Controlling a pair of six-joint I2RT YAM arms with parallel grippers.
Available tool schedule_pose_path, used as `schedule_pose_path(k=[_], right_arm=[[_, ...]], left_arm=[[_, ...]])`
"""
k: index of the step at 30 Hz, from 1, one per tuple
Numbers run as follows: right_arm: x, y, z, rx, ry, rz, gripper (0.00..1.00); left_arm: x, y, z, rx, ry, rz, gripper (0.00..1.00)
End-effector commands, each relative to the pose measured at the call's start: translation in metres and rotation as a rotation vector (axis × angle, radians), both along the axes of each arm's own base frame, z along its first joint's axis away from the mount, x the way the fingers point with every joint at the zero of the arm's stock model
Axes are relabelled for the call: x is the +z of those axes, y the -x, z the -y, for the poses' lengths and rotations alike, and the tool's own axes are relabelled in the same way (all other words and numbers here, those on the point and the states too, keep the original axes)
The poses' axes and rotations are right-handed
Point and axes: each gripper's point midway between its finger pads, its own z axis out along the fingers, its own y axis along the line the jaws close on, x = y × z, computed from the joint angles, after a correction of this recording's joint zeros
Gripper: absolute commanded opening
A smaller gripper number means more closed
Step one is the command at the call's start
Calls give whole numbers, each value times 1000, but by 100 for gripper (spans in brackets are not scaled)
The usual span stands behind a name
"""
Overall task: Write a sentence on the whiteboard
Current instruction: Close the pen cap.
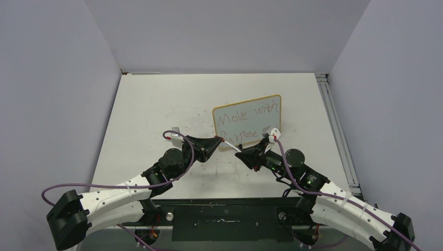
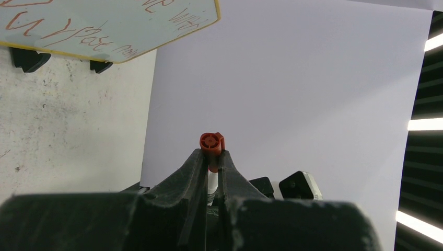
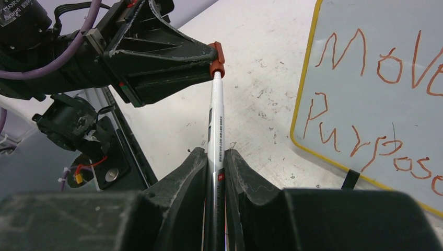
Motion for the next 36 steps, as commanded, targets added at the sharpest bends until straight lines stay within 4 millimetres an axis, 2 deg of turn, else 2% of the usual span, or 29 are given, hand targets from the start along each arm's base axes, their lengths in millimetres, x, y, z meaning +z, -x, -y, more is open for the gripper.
schedule_pose_path(k=[1,9,15,22,36], right_arm=[[7,-3,-2,-13,-27,21,5],[6,-4,-2,-17,-17,16,5],[6,-3,-8,15,-6,12,5],[19,-6,-8,2,-30,37,5],[28,-11,-10,-15,-42,51,5]], left_arm=[[27,3,3,-21,52,61,0],[27,9,-1,-32,51,77,0],[28,12,6,-69,22,93,0],[21,16,13,-104,0,87,0],[15,22,19,-150,-29,94,0]])
